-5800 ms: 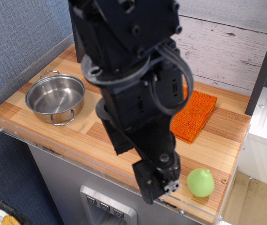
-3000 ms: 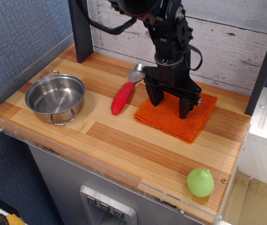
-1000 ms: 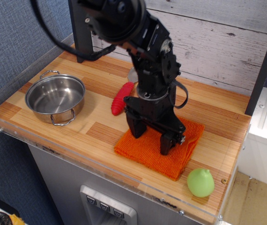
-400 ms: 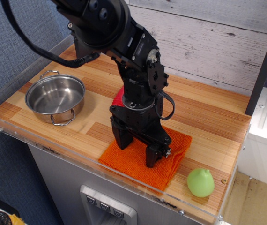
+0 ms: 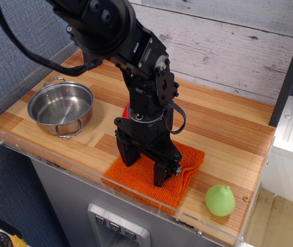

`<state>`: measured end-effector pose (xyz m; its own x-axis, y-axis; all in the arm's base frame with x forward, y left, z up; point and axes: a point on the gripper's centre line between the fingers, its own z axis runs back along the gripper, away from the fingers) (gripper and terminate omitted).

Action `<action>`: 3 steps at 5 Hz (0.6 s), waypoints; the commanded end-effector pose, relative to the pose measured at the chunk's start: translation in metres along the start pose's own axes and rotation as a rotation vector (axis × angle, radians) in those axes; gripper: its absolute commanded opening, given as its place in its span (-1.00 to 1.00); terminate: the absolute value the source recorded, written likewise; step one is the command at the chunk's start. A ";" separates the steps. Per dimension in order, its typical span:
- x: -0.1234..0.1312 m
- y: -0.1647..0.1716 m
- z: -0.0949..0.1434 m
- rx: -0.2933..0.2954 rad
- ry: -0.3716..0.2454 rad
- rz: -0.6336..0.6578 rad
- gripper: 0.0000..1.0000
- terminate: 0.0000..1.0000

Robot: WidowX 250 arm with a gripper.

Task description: Slide towel to the bottom of counter next to the pear.

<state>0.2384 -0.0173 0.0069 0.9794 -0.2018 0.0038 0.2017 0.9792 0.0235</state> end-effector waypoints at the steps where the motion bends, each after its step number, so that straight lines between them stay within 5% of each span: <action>1: 0.008 0.003 0.034 0.000 -0.088 0.013 1.00 -1.00; 3: 0.015 0.007 0.061 0.008 -0.138 0.054 1.00 -1.00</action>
<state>0.2474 -0.0194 0.0535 0.9843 -0.1521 0.0893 0.1509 0.9883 0.0205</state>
